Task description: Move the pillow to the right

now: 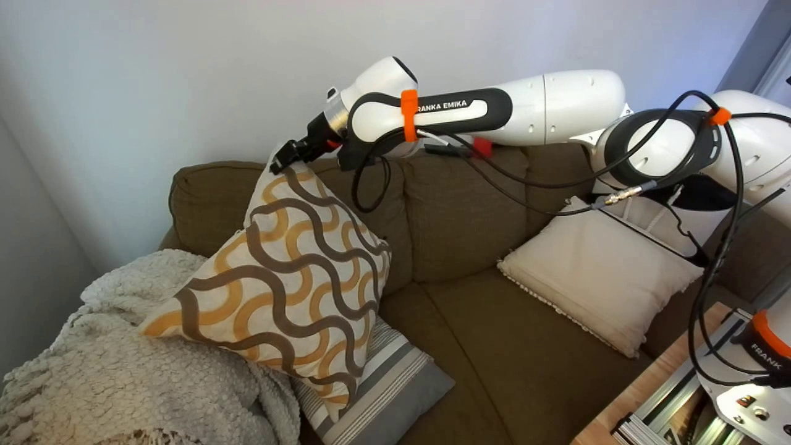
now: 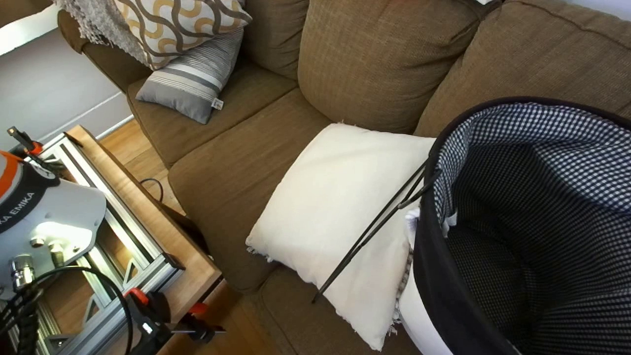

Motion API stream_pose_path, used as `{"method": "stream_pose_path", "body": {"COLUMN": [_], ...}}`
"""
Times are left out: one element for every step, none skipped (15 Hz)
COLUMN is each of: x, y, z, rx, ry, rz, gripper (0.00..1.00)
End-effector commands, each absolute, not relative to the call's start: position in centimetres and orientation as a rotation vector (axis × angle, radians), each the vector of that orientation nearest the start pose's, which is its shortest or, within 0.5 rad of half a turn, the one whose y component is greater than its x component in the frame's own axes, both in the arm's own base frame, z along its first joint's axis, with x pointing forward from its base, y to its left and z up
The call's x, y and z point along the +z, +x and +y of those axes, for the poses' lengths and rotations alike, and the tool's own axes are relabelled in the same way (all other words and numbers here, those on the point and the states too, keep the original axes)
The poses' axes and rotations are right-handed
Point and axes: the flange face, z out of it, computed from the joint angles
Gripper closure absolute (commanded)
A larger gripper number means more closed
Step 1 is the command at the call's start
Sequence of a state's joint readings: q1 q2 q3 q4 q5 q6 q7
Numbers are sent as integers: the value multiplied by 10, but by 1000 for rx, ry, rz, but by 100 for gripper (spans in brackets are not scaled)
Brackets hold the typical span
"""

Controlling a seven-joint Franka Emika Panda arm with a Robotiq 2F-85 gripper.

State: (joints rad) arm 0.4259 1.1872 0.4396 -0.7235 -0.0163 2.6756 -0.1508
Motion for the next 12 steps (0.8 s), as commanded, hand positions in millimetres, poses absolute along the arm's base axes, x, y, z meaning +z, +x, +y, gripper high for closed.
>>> {"method": "stream_pose_path", "body": {"x": [336, 337, 337, 341, 345, 352, 360, 367, 374, 381, 385, 388], "y": [704, 704, 702, 700, 698, 696, 695, 693, 691, 689, 687, 685], "z": [477, 478, 478, 480, 481, 482, 483, 483, 484, 485, 486, 488], "rx": [-802, -775, -750, -734, -728, -731, -742, -758, -771, -784, -798, -810], "ry": [-2376, -2379, -2382, -2374, -2371, -2372, -2378, -2381, -2387, -2397, -2404, -2411], "rz": [-758, -775, -799, -836, -870, -906, -936, -964, -990, -1015, -1030, -1039], "gripper": [73, 79, 88, 94, 99, 100, 98, 97, 99, 97, 97, 97]}}
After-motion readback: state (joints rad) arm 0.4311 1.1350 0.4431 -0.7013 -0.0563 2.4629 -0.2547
